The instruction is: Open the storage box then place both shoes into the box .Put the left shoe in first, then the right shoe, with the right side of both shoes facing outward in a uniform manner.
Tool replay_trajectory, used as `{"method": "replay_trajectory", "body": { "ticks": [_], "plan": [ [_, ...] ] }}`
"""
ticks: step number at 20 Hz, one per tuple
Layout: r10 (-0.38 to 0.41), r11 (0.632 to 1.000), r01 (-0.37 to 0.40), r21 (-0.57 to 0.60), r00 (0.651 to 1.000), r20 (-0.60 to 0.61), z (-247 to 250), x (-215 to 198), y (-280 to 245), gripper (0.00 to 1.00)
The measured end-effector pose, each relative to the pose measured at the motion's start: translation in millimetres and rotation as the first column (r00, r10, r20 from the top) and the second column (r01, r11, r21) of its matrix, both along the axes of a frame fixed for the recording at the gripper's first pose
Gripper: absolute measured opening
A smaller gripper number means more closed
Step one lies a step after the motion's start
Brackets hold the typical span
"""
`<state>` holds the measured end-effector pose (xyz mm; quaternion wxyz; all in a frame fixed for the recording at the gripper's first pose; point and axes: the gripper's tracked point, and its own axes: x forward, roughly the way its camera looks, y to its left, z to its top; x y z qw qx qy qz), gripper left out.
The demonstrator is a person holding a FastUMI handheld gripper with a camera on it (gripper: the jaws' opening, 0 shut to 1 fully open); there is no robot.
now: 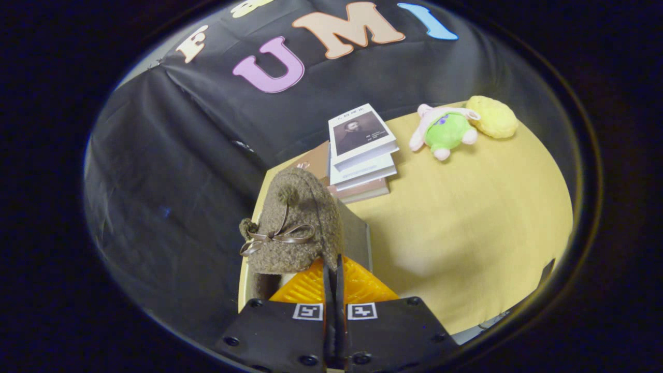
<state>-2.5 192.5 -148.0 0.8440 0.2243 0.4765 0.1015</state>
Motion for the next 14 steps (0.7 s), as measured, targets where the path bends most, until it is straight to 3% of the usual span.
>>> {"method": "replay_trajectory", "body": {
  "ticks": [8, 14],
  "plan": [
    [-0.036, 0.999, 0.036, 0.017, 0.999, -0.016, 0.1, 7.5, 14.9, 0.04],
    [0.000, 1.000, 0.000, 0.004, 0.999, -0.034, -8.9, -1.3, 31.9, 0.03]
  ]
}}
